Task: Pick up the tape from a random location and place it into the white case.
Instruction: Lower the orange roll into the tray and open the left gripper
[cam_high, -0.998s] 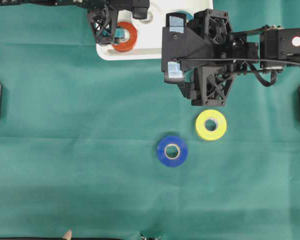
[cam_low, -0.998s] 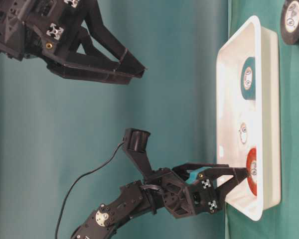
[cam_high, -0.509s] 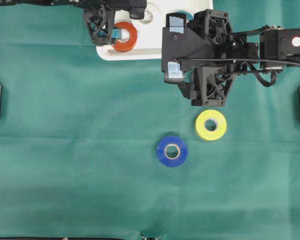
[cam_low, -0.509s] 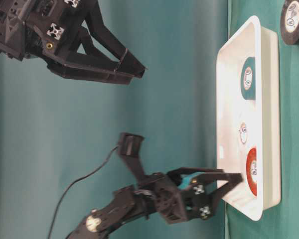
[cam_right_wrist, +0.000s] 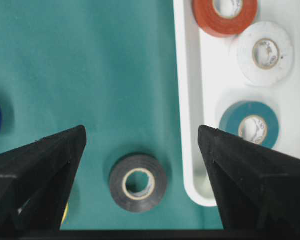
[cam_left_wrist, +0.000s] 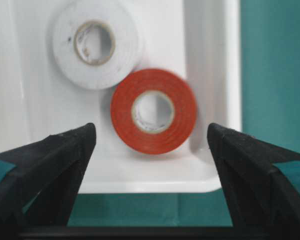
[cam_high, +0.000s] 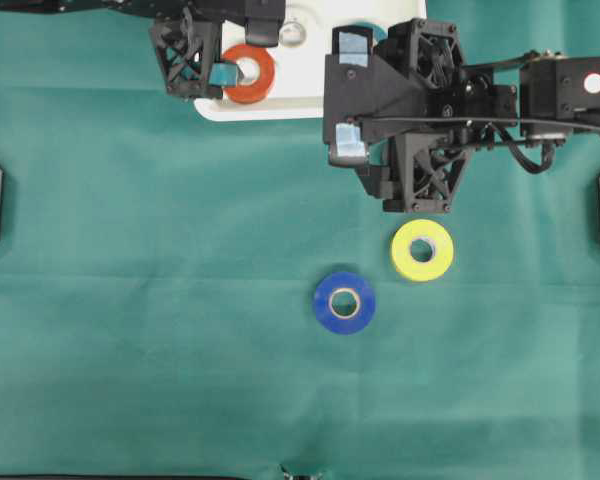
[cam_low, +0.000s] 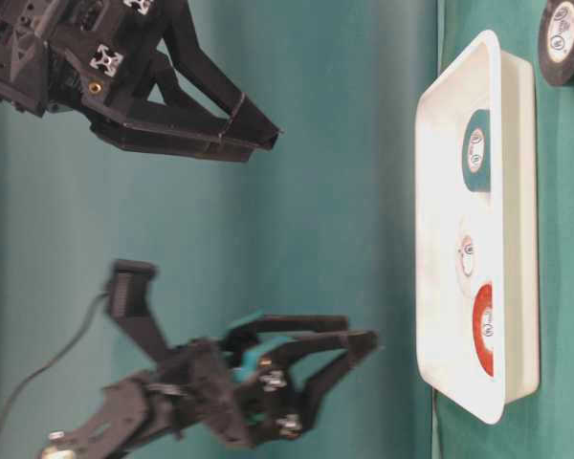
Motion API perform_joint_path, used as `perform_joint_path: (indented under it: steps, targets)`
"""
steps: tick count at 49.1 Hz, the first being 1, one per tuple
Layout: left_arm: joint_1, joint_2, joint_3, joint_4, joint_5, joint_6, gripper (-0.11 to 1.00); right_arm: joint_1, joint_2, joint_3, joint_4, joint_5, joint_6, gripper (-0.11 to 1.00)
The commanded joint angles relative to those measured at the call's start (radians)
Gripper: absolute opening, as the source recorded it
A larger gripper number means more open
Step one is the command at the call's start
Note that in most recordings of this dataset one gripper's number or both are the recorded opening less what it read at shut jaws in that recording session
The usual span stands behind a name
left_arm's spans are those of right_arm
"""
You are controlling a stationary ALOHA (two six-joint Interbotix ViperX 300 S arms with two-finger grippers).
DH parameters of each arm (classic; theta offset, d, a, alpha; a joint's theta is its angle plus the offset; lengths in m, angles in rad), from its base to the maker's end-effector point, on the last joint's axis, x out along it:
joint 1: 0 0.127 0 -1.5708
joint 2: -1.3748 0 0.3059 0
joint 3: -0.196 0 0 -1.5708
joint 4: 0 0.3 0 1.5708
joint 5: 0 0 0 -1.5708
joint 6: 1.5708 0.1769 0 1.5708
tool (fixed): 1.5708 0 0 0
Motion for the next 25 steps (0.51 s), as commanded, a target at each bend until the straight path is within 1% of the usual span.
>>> perform_joint_path:
  steps: [1, 12, 25]
  targets:
    - [-0.017, -0.061, -0.046, -0.002, 0.014, -0.003, 0.98, 0.002, -0.017, -0.011, -0.003, -0.006, 0.002, 0.9]
    - [-0.02, -0.143, -0.097, 0.0, 0.066, -0.005, 0.98, 0.002, -0.018, -0.011, -0.002, -0.005, 0.002, 0.9]
    - [-0.021, -0.164, -0.086, -0.002, 0.081, -0.031, 0.98, 0.002, -0.017, -0.011, -0.003, -0.005, 0.0, 0.9]
